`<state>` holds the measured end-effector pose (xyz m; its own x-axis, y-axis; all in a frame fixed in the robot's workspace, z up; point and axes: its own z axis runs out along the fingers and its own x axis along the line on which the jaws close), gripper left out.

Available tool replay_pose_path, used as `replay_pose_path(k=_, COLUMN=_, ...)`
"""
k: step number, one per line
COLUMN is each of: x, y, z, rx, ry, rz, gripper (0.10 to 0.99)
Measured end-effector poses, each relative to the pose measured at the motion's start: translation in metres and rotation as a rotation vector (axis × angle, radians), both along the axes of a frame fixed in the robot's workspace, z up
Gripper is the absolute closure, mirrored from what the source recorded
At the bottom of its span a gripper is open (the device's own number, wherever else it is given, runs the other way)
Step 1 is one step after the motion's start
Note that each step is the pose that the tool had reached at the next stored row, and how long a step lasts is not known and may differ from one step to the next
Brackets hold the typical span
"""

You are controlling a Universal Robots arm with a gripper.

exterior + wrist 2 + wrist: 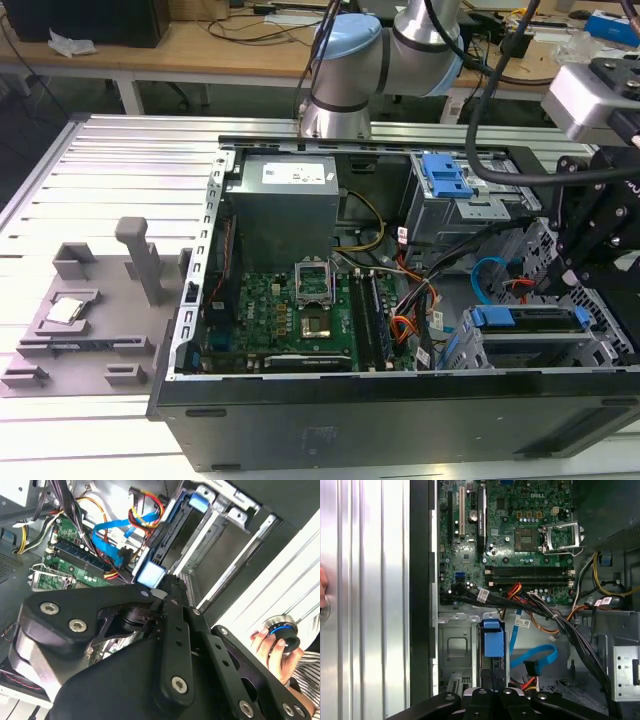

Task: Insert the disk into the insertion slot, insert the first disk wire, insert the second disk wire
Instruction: 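Insert the first disk wire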

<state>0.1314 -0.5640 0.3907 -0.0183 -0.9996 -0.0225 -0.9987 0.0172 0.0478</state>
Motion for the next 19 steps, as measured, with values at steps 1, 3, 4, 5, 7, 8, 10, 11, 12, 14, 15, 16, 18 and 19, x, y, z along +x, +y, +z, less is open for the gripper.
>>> replay_pose_path(k=1, x=0.0052, y=0.0006, z=-0.0003, rx=0.000, ry=0.0008, rz=0.000, gripper=0.980)
replay_pose_path(k=3, x=0.0136, y=0.0035, z=-0.0009, rx=0.000, ry=0.0014, rz=0.000, gripper=0.980)
replay_pose_path(k=4, x=0.0154, y=0.0063, z=-0.0013, rx=0.000, ry=0.0015, rz=0.000, gripper=0.980)
replay_pose_path(k=5, x=0.0179, y=0.0112, z=-0.0021, rx=0.000, ry=0.0016, rz=0.000, gripper=0.980)
replay_pose_path(k=7, x=0.0227, y=0.0189, z=-0.0064, rx=0.000, ry=0.0029, rz=0.000, gripper=0.980)
replay_pose_path(k=8, x=0.0232, y=0.0197, z=-0.0082, rx=0.000, ry=0.0032, rz=0.000, gripper=0.980)
replay_pose_path(k=10, x=0.0232, y=0.0198, z=-0.0138, rx=0.000, ry=0.0033, rz=0.000, gripper=0.980)
replay_pose_path(k=11, x=0.0232, y=0.0198, z=-0.0169, rx=0.000, ry=0.0033, rz=0.000, gripper=0.980)
replay_pose_path(k=12, x=0.0232, y=0.0198, z=-0.0178, rx=-0.001, ry=0.0033, rz=0.000, gripper=0.980)
replay_pose_path(k=14, x=0.0232, y=0.0198, z=-0.0179, rx=-0.001, ry=0.0033, rz=0.000, gripper=0.980)
replay_pose_path(k=15, x=0.0232, y=0.0198, z=-0.0179, rx=-0.001, ry=0.0032, rz=0.000, gripper=0.980)
replay_pose_path(k=16, x=0.0232, y=0.0198, z=-0.0179, rx=-0.001, ry=0.0033, rz=0.000, gripper=0.973)
replay_pose_path(k=18, x=0.0232, y=0.0198, z=-0.0180, rx=-0.002, ry=0.0032, rz=0.000, gripper=0.851)
replay_pose_path(k=19, x=0.0232, y=0.0198, z=-0.0179, rx=-0.002, ry=0.0032, rz=0.000, gripper=0.851)
